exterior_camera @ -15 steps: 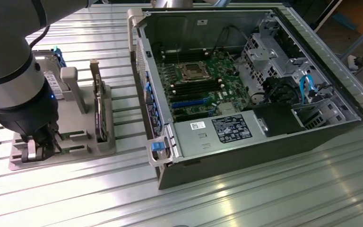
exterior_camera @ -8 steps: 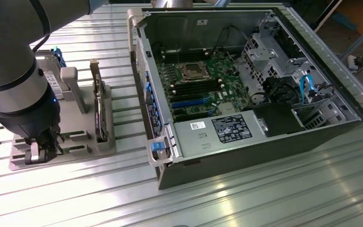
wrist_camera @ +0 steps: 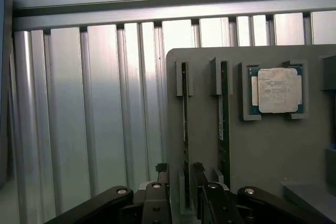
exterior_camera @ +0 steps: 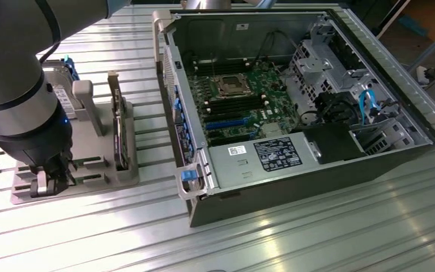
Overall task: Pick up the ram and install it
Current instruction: 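Pick up the ram and move it above insertion slot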
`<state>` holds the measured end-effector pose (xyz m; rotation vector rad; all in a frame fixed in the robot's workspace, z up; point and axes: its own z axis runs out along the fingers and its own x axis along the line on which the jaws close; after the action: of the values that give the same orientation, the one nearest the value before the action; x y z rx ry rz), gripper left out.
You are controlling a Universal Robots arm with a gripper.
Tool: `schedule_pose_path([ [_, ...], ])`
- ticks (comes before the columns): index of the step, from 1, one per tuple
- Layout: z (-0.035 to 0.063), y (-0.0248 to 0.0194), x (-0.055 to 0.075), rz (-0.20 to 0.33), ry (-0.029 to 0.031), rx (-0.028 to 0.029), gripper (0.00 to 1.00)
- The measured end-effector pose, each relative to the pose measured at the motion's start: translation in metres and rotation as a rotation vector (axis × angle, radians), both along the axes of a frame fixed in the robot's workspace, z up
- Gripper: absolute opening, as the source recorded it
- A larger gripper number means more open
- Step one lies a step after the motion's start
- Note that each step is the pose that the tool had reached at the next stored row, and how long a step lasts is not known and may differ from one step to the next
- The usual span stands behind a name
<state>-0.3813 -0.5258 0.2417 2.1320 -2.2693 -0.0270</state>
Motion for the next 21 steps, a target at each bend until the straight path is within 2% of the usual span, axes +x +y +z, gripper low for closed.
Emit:
schedule_pose_path([
  [6,-0.0015,0.0052,0.0,0.0,0.0002,-0.0003,0.3],
  [21,-0.0178,0.0054,0.0,0.0,0.0006,-0.001,0.3],
])
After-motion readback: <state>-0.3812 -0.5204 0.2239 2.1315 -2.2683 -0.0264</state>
